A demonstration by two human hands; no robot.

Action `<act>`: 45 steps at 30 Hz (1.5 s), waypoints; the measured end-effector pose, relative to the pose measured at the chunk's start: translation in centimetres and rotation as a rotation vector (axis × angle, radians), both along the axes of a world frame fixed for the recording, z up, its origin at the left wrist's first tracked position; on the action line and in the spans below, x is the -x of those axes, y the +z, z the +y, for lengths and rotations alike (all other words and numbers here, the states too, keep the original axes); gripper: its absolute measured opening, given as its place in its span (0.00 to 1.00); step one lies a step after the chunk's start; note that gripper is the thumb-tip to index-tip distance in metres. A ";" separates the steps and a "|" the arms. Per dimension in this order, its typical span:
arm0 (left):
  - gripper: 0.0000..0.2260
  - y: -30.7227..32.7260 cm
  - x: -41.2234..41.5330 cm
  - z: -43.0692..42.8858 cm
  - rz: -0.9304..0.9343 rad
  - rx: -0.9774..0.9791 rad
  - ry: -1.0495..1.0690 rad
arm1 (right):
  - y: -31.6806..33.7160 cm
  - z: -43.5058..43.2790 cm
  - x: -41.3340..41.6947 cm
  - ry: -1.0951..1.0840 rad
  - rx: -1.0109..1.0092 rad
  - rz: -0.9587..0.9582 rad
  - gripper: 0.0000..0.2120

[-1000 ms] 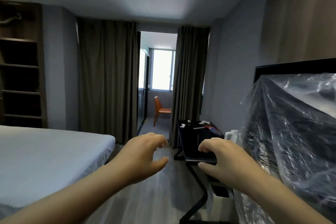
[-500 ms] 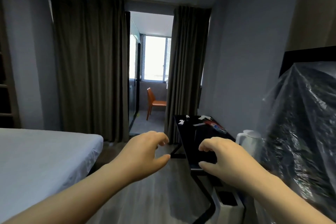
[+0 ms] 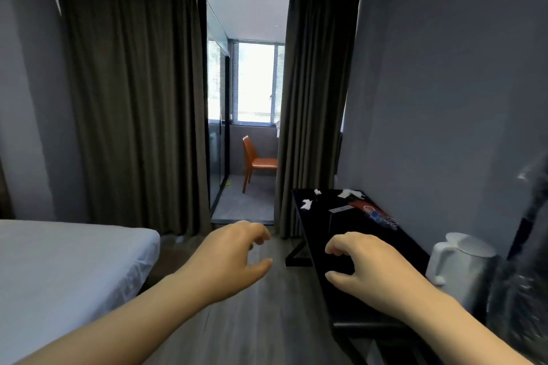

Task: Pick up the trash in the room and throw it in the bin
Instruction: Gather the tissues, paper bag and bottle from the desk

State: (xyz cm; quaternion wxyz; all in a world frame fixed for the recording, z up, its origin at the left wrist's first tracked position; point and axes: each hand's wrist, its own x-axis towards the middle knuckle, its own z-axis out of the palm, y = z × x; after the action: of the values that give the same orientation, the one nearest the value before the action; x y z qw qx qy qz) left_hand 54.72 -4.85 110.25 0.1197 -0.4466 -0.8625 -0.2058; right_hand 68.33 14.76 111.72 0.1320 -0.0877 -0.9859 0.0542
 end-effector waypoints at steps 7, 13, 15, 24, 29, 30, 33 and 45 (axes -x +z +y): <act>0.16 -2.1 14.4 3.9 -0.016 -0.001 -0.066 | -2.1 3.2 12.6 -0.060 0.033 -0.011 0.17; 0.16 -1.5 26.8 7.3 -0.037 0.009 -0.134 | -2.7 5.9 23.1 -0.164 0.094 -0.020 0.17; 0.16 -2.0 30.1 8.8 -0.059 0.015 -0.164 | -3.2 7.1 26.0 -0.188 0.114 -0.036 0.17; 0.16 -6.1 43.0 18.0 -0.119 0.070 -0.219 | -6.5 15.5 37.8 -0.267 0.175 -0.092 0.17; 0.15 -6.4 50.4 24.7 -0.167 0.071 -0.229 | -7.8 22.2 44.7 -0.290 0.211 -0.056 0.17; 0.14 -6.2 51.9 26.0 -0.177 0.070 -0.227 | -7.9 23.6 46.0 -0.295 0.216 -0.059 0.17; 0.13 -6.3 56.5 29.7 -0.184 0.066 -0.237 | -8.3 27.5 49.7 -0.312 0.216 -0.076 0.17; 0.15 -11.3 74.3 43.2 -0.275 0.140 -0.352 | -12.5 39.0 65.1 -0.464 0.282 -0.116 0.18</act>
State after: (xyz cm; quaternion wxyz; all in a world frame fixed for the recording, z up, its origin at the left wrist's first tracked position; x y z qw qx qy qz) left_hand -19.58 38.39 98.92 -0.0680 -0.5652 -0.7915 -0.2222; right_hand 3.21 53.75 99.25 0.0708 -0.3315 -0.9281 0.1543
